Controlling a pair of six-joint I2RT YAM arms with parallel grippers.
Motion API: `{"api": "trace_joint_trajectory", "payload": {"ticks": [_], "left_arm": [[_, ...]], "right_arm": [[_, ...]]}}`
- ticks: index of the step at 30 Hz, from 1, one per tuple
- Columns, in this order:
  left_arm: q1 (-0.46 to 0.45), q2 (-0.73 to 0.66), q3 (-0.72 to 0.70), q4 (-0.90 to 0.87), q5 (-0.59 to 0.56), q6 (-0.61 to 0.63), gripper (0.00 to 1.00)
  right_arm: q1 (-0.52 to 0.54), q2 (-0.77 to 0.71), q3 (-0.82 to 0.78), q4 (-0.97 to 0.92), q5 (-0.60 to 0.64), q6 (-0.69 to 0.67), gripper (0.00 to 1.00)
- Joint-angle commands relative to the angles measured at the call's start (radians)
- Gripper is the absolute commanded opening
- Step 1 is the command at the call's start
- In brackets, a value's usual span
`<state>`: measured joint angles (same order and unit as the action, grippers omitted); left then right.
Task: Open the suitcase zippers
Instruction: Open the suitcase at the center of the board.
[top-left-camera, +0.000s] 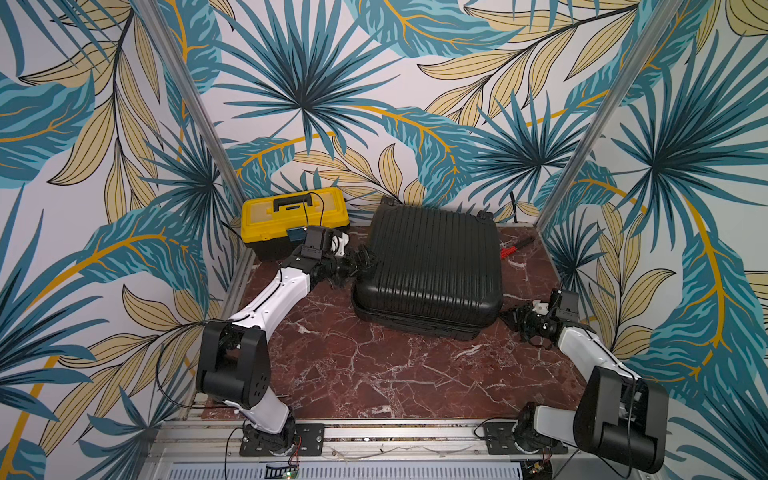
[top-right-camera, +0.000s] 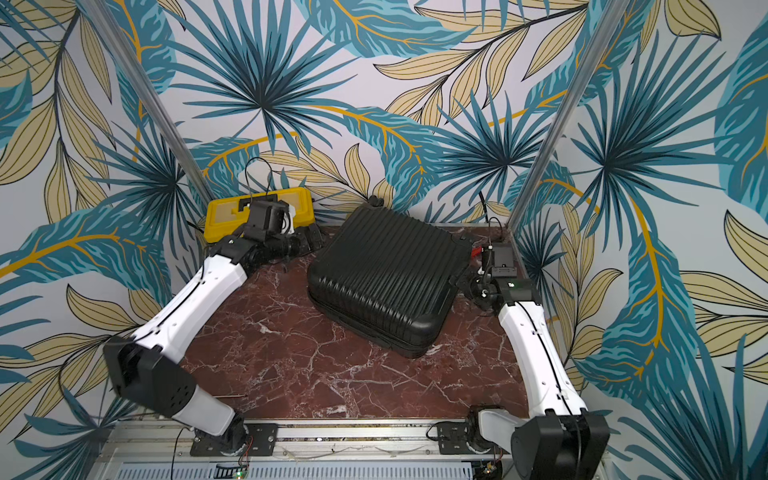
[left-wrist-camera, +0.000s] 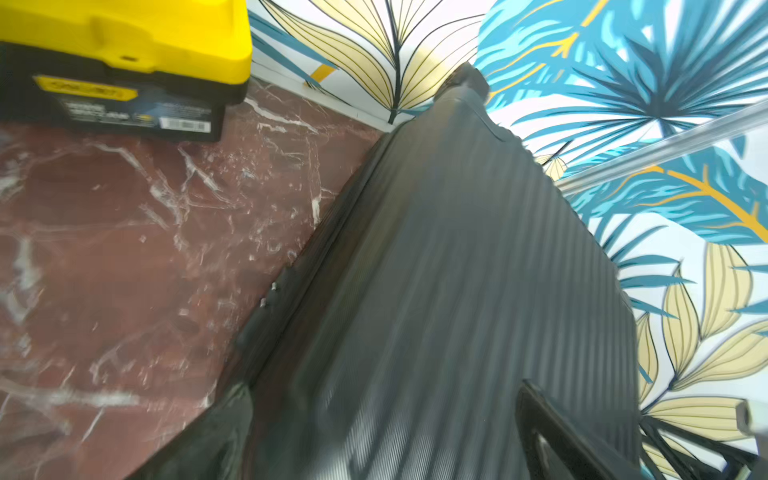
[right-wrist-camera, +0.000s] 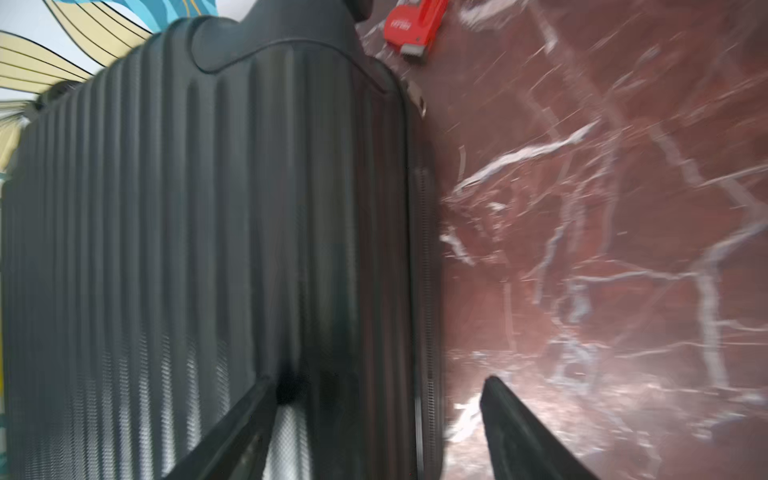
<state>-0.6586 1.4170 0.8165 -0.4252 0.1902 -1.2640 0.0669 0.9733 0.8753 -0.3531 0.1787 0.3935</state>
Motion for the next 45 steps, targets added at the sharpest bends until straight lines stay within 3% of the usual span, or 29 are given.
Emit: {"api": "trace_joint_trajectory", "payload": {"ticks": [1, 6, 9, 11, 15, 19, 26, 33, 39, 42, 45], "left_arm": [[-0.07, -0.056, 0.065, -0.035, 0.066, 0.198, 0.67], [-0.073, -0.323, 0.107, -0.245, 0.017, 0.463, 0.98], [-0.068, -0.435, 0.15, -0.291, -0.064, 0.541, 0.99], [-0.027, -0.435, 0.218, -0.31, -0.116, 0.581, 0.99], [0.183, -0.235, 0.418, -0.309, -0.068, 0.595, 0.99], [0.293, 0.006, 0.641, -0.257, -0.082, 0.624, 0.99], [0.406, 0.365, 0.922, -0.215, 0.277, 0.629, 1.0], [0.409, 0.414, 0.888, -0.168, 0.42, 0.582, 0.99], [0.398, 0.307, 0.671, 0.047, 0.529, 0.437, 0.99], [0.385, 0.264, 0.633, 0.051, 0.528, 0.441, 0.99], [0.393, 0.216, 0.594, 0.014, 0.459, 0.465, 0.99]], "right_arm": [[0.001, 0.03, 0.094, -0.238, 0.072, 0.05, 0.5], [-0.001, 0.045, 0.254, -0.429, 0.06, 0.09, 0.58], [-0.001, 0.039, 0.277, -0.474, 0.015, 0.134, 0.62], [-0.003, 0.061, 0.289, -0.491, -0.047, 0.171, 0.63], [-0.035, 0.131, 0.303, -0.489, -0.174, 0.238, 0.68], [-0.066, 0.194, 0.306, -0.449, -0.255, 0.275, 0.75], [-0.117, 0.347, 0.355, -0.321, -0.514, 0.31, 0.79], [-0.154, 0.577, 0.516, -0.256, -0.658, 0.302, 0.78], [-0.154, 0.776, 0.723, -0.256, -0.797, 0.281, 0.75], [-0.155, 0.767, 0.78, -0.345, -0.661, 0.222, 0.75], [-0.159, 0.664, 0.719, -0.395, -0.468, 0.208, 0.77]]}}
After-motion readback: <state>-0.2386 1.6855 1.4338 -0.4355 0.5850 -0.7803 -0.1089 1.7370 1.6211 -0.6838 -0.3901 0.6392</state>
